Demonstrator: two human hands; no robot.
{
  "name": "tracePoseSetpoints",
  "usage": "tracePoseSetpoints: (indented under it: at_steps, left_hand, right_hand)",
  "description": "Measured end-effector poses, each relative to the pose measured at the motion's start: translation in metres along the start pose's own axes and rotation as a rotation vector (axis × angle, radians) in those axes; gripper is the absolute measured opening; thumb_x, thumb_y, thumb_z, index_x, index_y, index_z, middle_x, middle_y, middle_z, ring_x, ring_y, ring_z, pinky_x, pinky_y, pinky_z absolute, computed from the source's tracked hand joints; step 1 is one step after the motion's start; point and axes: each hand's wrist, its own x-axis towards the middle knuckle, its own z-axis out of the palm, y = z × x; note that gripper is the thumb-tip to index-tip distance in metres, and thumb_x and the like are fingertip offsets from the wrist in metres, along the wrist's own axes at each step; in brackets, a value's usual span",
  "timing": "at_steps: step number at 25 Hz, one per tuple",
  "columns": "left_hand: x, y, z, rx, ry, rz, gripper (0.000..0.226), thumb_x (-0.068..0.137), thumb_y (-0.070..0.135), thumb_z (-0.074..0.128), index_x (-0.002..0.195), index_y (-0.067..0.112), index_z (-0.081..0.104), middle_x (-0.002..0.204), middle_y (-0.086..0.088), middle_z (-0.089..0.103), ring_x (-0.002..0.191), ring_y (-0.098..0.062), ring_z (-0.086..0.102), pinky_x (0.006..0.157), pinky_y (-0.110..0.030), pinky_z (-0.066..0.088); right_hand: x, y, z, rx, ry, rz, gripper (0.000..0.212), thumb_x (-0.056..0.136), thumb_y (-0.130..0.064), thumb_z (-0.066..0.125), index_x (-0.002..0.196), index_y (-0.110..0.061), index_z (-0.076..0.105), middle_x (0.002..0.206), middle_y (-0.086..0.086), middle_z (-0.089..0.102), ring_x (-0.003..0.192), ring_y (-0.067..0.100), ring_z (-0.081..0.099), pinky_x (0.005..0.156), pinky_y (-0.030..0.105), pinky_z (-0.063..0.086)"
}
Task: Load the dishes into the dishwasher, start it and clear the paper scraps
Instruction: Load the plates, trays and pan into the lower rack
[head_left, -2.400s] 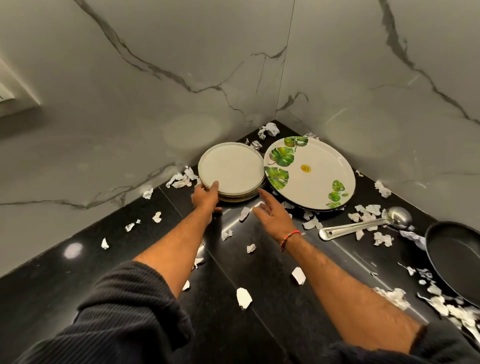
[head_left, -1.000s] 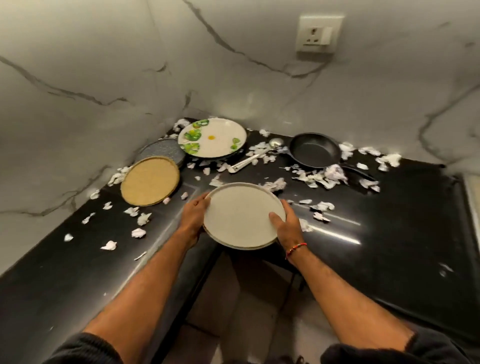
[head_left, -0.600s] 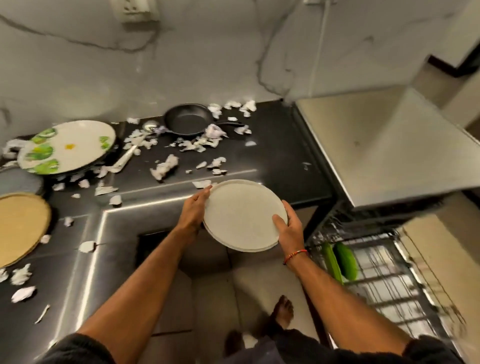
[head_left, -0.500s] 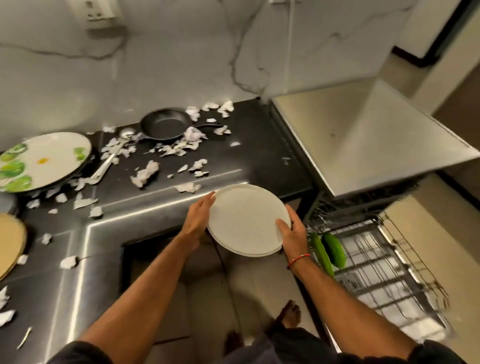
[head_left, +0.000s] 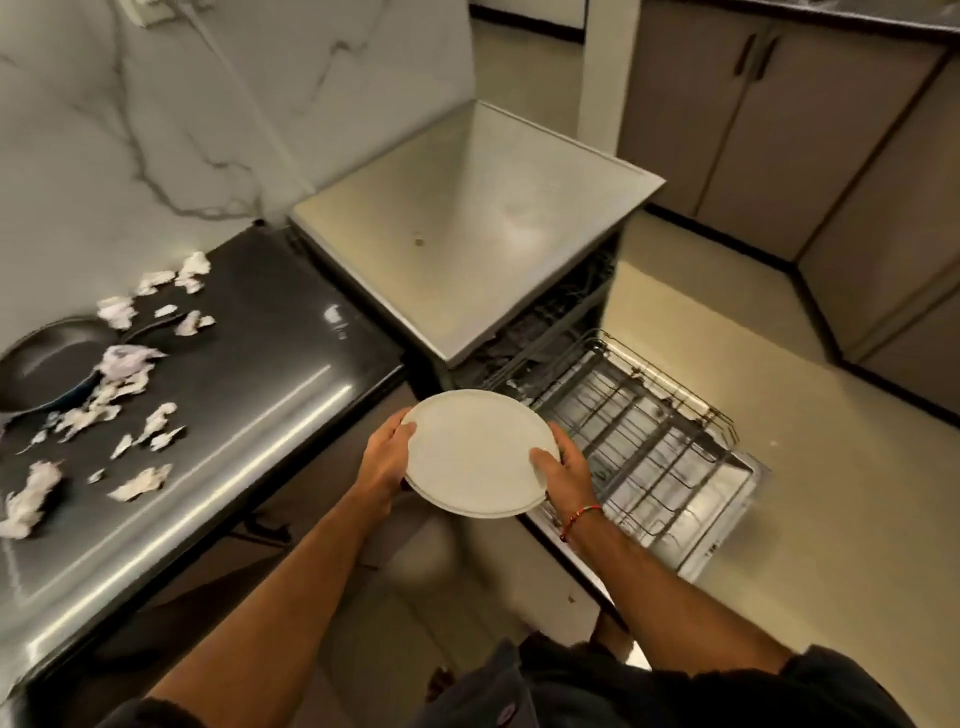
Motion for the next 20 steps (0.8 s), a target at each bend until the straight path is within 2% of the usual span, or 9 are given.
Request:
tracePoseSetpoints:
  at_steps: [2, 6, 10, 11, 13, 15, 16, 18, 20]
  left_hand:
    - [0.013, 0.004, 0.041, 0.03, -0.006, -0.05, 0.029, 0.104, 0.017, 0.046, 0.126, 0.017, 0.063, 0.115, -0.004, 0.067, 0.105, -0.026, 0.064, 0.087, -0.041, 0.056]
    - [0.038, 0.01, 0.1, 0.07, -0.001, -0.136, 0.025, 0.1, 0.012, 0.047, 0.112, 0.022, 0.067, 0.112, -0.006, 0.068, 0.102, -0.028, 0.066, 0.088, -0.047, 0.059]
    - [0.072, 0.007, 0.139, 0.069, -0.026, -0.279, 0.03, 0.1, 0.009, 0.045, 0.12, 0.016, 0.067, 0.112, -0.011, 0.069, 0.103, -0.034, 0.067, 0.092, -0.054, 0.057]
    - [0.083, 0.005, 0.146, 0.065, -0.03, -0.31, 0.033, 0.1, 0.009, 0.045, 0.125, 0.015, 0.065, 0.115, -0.013, 0.069, 0.106, -0.036, 0.066, 0.093, -0.056, 0.056]
    - [0.105, 0.001, 0.158, 0.05, -0.039, -0.358, 0.033, 0.101, 0.009, 0.044, 0.13, 0.013, 0.061, 0.119, -0.015, 0.067, 0.108, -0.037, 0.065, 0.093, -0.056, 0.055]
    - [0.131, -0.001, 0.169, 0.05, -0.048, -0.397, 0.03, 0.102, 0.012, 0.045, 0.128, 0.016, 0.06, 0.119, -0.014, 0.065, 0.107, -0.036, 0.063, 0.084, -0.052, 0.058]
    - [0.145, -0.004, 0.175, 0.061, -0.059, -0.424, 0.031, 0.102, 0.015, 0.045, 0.13, 0.017, 0.06, 0.121, -0.014, 0.064, 0.109, -0.036, 0.062, 0.076, -0.048, 0.059]
    - [0.176, -0.013, 0.186, 0.087, -0.089, -0.48, 0.033, 0.103, 0.022, 0.047, 0.135, 0.02, 0.058, 0.126, -0.014, 0.063, 0.114, -0.037, 0.061, 0.064, -0.041, 0.056]
    - [0.206, -0.022, 0.198, 0.1, -0.106, -0.525, 0.034, 0.104, 0.029, 0.046, 0.136, 0.022, 0.057, 0.126, -0.014, 0.062, 0.113, -0.036, 0.06, 0.058, -0.038, 0.053]
  right_hand:
    - [0.021, -0.003, -0.038, -0.003, -0.022, 0.069, 0.042, 0.093, 0.002, 0.056, 0.128, -0.022, 0.054, 0.115, 0.003, 0.063, 0.098, 0.021, 0.061, 0.068, 0.019, 0.056]
    - [0.049, -0.004, -0.085, -0.009, -0.074, 0.156, 0.059, 0.089, -0.005, 0.062, 0.142, -0.024, 0.044, 0.129, 0.007, 0.06, 0.117, 0.029, 0.058, 0.085, 0.035, 0.057]
    - [0.071, 0.005, -0.103, 0.018, -0.058, 0.225, 0.06, 0.088, -0.007, 0.067, 0.139, -0.02, 0.038, 0.122, 0.001, 0.056, 0.108, 0.018, 0.056, 0.071, 0.017, 0.053]
    - [0.081, 0.01, -0.102, 0.023, -0.034, 0.241, 0.062, 0.085, -0.013, 0.071, 0.139, -0.017, 0.039, 0.122, 0.002, 0.054, 0.109, 0.018, 0.055, 0.076, 0.02, 0.054]
    - [0.1, 0.022, -0.101, -0.014, 0.002, 0.253, 0.076, 0.069, -0.04, 0.082, 0.132, -0.019, 0.044, 0.131, 0.003, 0.047, 0.12, 0.022, 0.05, 0.098, 0.038, 0.051]
    - [0.121, 0.04, -0.097, -0.013, 0.006, 0.287, 0.094, 0.056, -0.061, 0.085, 0.133, -0.026, 0.043, 0.139, -0.001, 0.042, 0.128, 0.019, 0.046, 0.108, 0.045, 0.045]
    - [0.131, 0.051, -0.096, -0.009, -0.007, 0.307, 0.102, 0.056, -0.065, 0.086, 0.139, -0.03, 0.038, 0.144, -0.004, 0.039, 0.131, 0.018, 0.044, 0.11, 0.046, 0.043]
    - [0.151, 0.061, -0.092, -0.007, -0.023, 0.348, 0.119, 0.054, -0.064, 0.089, 0.15, -0.041, 0.022, 0.153, -0.01, 0.029, 0.139, 0.018, 0.037, 0.113, 0.05, 0.039]
    - [0.171, 0.072, -0.093, -0.005, -0.039, 0.364, 0.129, 0.052, -0.061, 0.091, 0.152, -0.044, 0.013, 0.156, -0.015, 0.019, 0.142, 0.02, 0.032, 0.115, 0.052, 0.035]
